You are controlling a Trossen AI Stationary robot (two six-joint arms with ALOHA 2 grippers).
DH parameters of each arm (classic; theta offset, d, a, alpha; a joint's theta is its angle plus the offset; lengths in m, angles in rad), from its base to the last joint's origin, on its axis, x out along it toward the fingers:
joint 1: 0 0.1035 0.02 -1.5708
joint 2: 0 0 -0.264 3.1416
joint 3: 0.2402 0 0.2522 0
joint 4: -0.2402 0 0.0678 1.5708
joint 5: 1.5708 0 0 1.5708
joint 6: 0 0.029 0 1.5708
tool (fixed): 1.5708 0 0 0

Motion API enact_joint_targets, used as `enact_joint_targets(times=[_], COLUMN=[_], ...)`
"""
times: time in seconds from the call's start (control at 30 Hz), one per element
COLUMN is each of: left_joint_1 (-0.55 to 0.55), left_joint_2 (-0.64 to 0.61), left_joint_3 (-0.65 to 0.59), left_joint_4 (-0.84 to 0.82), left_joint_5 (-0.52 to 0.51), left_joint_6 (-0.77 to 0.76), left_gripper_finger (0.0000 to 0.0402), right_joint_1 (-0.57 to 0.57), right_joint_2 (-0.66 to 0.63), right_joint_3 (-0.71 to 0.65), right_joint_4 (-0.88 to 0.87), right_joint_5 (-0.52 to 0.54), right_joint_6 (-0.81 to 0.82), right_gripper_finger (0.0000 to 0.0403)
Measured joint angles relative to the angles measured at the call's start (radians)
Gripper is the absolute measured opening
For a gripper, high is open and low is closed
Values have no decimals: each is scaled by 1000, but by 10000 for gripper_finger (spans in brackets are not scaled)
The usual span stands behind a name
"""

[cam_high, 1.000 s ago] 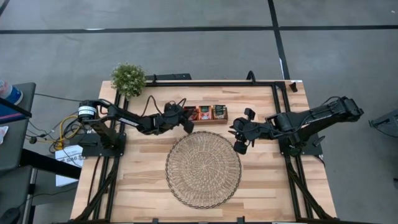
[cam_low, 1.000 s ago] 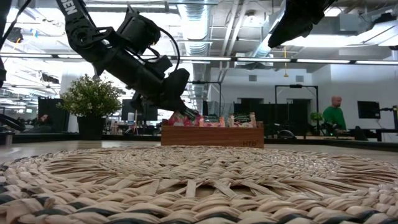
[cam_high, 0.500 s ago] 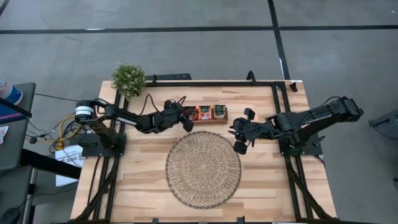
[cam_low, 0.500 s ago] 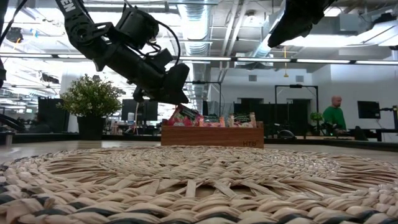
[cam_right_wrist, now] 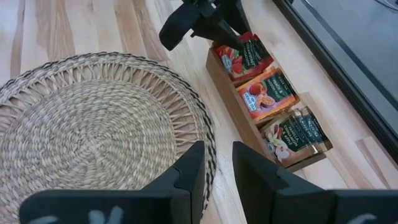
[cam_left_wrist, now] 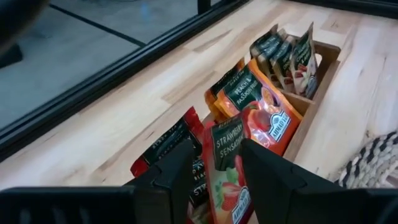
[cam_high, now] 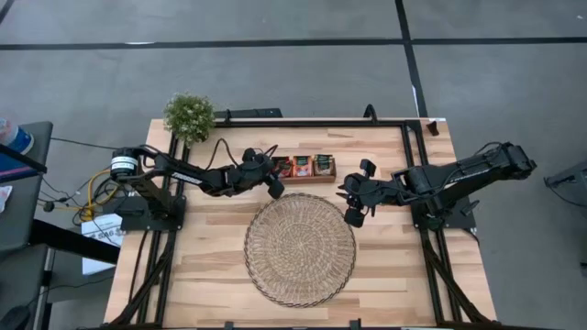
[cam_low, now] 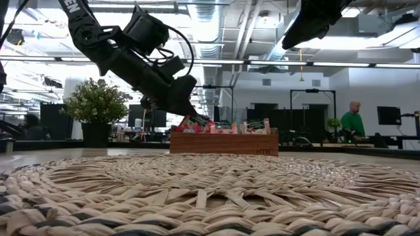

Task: Pick & Place Tea
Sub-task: Adjust the red tea bag

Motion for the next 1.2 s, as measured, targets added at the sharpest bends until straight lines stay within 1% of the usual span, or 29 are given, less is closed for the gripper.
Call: enact_joint_targets(times=[0.17,0.43,0.63,0.73,1.07,1.2], left_joint_1=[-1,5,24,24,24,24], left_joint_2=[0,0,0,0,0,0], left_joint_3=[0,28,68,70,71,71], left_joint_4=[0,5,-113,-141,-122,-122], left_joint_5=[-23,-5,5,10,8,7], left_joint_6=[6,35,49,49,48,43], left_gripper_finger=[131,131,131,131,131,115], right_joint_1=[0,0,0,0,0,0], right_joint_2=[0,0,0,0,0,0], right_joint_3=[0,0,0,0,0,0], right_joint_4=[3,3,3,3,3,3], right_joint_5=[0,2,2,2,2,3], right_joint_6=[0,0,0,0,0,0], right_gripper_finger=[75,75,75,75,75,75])
